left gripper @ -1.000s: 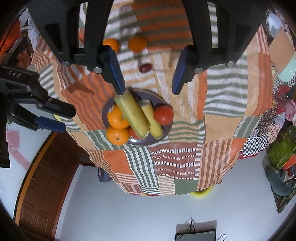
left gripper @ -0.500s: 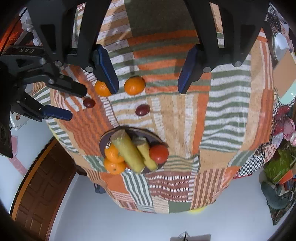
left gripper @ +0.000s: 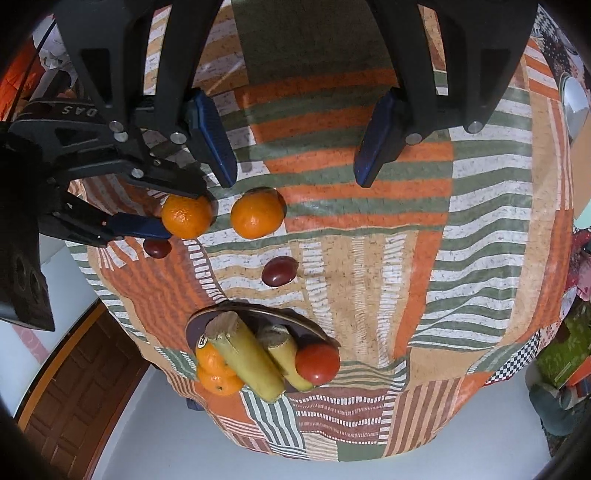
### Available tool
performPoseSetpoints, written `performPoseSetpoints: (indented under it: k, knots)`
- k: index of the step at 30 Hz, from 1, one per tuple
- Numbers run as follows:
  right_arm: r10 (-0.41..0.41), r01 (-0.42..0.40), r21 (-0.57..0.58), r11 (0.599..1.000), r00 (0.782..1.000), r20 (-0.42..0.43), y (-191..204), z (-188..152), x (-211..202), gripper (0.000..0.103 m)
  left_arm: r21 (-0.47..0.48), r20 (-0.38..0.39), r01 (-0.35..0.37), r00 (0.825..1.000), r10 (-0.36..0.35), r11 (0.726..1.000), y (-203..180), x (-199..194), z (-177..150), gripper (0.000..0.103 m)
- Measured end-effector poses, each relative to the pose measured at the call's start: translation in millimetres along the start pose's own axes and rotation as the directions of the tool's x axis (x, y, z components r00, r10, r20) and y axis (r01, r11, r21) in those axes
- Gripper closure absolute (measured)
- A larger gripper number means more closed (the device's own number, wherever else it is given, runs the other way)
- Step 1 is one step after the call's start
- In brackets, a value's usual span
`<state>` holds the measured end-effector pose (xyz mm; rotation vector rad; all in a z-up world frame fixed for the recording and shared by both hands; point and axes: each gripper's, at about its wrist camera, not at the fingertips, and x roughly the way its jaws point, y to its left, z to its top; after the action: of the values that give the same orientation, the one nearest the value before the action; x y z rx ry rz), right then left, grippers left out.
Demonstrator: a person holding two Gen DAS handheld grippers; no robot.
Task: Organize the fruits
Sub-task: 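Move both tools toward the small tangerines on the quilt, then grasp a small tangerine with the left tool while the right tool grasps the other tangerine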
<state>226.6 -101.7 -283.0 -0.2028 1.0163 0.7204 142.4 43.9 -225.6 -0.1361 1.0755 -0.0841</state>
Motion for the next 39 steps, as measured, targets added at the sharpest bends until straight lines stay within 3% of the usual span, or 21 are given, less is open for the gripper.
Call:
performPoseSetpoints:
  k: [3,4,13,19,23,31,39]
  knots:
    - [0.025,-0.025,0.002,1.000,1.000,0.013,-1.5,0.5,-2.3,0.059,0.009,0.008,0.008,1.000,-0.008,1.000,-3.2,1.5,2.4,0.037]
    - [0.041,-0.041,0.004,0.999,0.999,0.014,-1.6,0.7,-3.0,0.067,0.014,0.008,0.013,1.000,-0.013,1.000,-5.2,2.4,3.6,0.037]
    - [0.036,-0.037,0.024,0.999,0.998,0.059,-13.9,-0.1,-24.7,0.068,0.028,0.017,0.035,0.999,-0.035,0.999,-16.8,13.8,14.9,0.042]
    - [0.003,-0.006,0.031,0.999,0.995,0.095,-23.9,2.4,-39.5,0.068,0.036,-0.015,0.033,0.999,-0.032,0.999,-21.2,30.8,19.4,0.054]
    - [-0.012,0.007,0.040,0.999,0.994,0.106,-28.9,3.0,-43.2,0.068,0.036,-0.016,0.024,1.000,-0.023,0.999,-23.0,35.6,20.6,0.068]
    - [-0.025,0.018,0.062,0.998,0.993,0.113,-38.4,6.5,-45.2,0.068,0.054,-0.006,0.029,1.000,-0.029,0.998,-26.1,28.9,24.5,0.069]
    - [-0.030,0.022,0.056,0.998,0.990,0.136,-44.2,20.3,-50.0,0.068,0.056,0.056,0.042,0.997,-0.045,0.998,-27.3,10.9,49.4,0.069]
